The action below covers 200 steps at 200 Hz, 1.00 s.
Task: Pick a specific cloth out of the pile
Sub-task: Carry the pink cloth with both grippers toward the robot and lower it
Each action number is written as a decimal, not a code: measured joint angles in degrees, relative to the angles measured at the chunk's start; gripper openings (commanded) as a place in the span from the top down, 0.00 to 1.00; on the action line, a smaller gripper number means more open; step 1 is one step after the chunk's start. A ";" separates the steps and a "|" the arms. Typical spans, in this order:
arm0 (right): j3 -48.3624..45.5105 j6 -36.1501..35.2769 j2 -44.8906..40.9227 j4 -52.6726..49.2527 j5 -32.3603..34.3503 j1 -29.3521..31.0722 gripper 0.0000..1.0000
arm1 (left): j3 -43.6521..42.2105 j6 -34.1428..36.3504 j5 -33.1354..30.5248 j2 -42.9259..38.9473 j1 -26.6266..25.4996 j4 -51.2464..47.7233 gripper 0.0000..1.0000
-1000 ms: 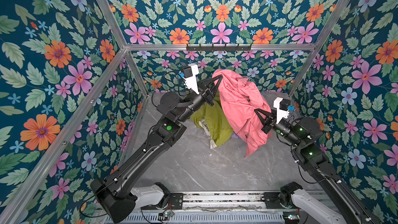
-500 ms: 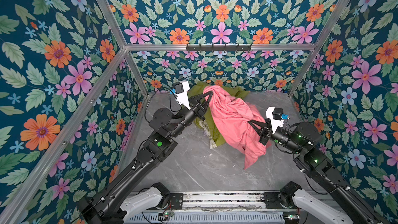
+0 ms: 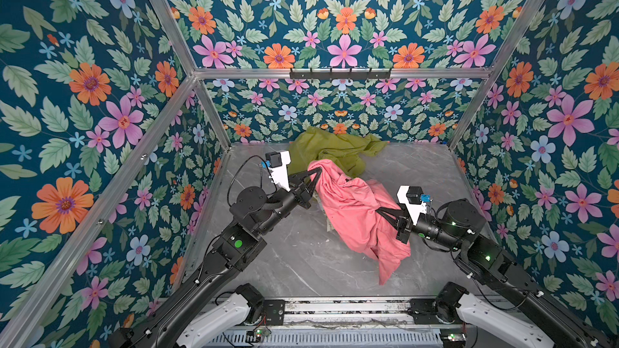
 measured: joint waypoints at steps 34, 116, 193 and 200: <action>-2.21 -0.35 -0.17 -0.37 -0.02 0.00 1.00 | -4.37 -1.62 -1.27 -4.13 0.00 -2.82 1.00; -7.63 -1.64 3.76 0.61 -0.68 0.00 1.00 | -17.79 -7.43 -4.24 -14.14 0.00 -10.75 1.00; -15.67 2.99 9.35 9.31 -1.90 1.01 1.00 | -28.15 -11.76 -7.30 -23.10 0.00 -18.12 1.00; -16.11 3.26 9.81 9.81 -1.86 1.60 1.00 | -28.55 -12.02 -7.30 -23.10 0.00 -18.29 1.00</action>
